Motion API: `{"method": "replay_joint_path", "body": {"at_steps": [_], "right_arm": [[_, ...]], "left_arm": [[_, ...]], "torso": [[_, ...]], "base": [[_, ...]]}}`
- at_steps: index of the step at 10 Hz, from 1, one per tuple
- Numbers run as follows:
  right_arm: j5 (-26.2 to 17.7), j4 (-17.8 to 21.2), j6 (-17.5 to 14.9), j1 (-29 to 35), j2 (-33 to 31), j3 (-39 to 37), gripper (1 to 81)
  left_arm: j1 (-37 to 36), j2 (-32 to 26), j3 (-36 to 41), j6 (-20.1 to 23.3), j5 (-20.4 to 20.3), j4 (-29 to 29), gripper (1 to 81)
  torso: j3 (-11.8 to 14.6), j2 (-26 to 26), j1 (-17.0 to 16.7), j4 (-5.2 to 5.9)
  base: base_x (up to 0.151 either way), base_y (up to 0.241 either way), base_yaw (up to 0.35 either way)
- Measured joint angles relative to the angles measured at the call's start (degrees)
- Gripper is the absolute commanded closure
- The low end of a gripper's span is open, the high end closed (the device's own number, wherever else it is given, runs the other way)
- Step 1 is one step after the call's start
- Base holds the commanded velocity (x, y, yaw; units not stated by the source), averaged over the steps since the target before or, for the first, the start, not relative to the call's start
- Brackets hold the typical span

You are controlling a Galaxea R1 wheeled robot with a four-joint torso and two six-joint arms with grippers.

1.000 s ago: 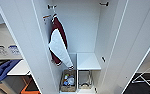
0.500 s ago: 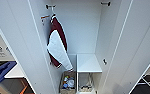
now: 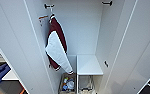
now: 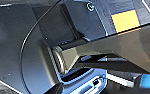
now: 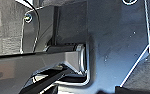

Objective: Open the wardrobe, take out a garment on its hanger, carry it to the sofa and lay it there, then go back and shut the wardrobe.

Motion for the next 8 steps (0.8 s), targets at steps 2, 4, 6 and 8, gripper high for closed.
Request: {"method": "replay_joint_path", "body": {"at_steps": [2, 4, 6, 8], "right_arm": [[0.04, 0.00, 0.00, 0.09, 0.00, 0.00, 1.0], [-0.11, 0.00, 0.00, -0.07, 0.02, 0.00, 1.0], [-0.07, 0.00, 0.00, 0.06, 0.02, 0.00, 1.0], [-0.07, 0.00, 0.00, 0.12, 0.02, 0.00, 1.0]], "left_arm": [[-0.17, 0.00, 0.00, 0.00, -0.02, 0.00, 1.0], [0.39, 0.00, 0.00, -0.06, -0.02, 0.00, 1.0], [0.46, -0.16, 0.00, -2.40, -0.05, -0.21, 1.0], [1.13, -1.43, -0.06, -7.12, 0.11, -0.63, 1.0]], "torso": [[0.00, 0.02, 0.02, 0.00], [0.00, 0.02, -0.02, 0.00], [0.00, 0.02, -0.02, 0.00], [0.00, 0.02, -0.02, 0.00]], "base": [[0.000, 0.000, 0.000], [0.000, 0.000, 0.000], [0.000, 0.000, 0.000], [0.000, 0.000, 0.000]]}}
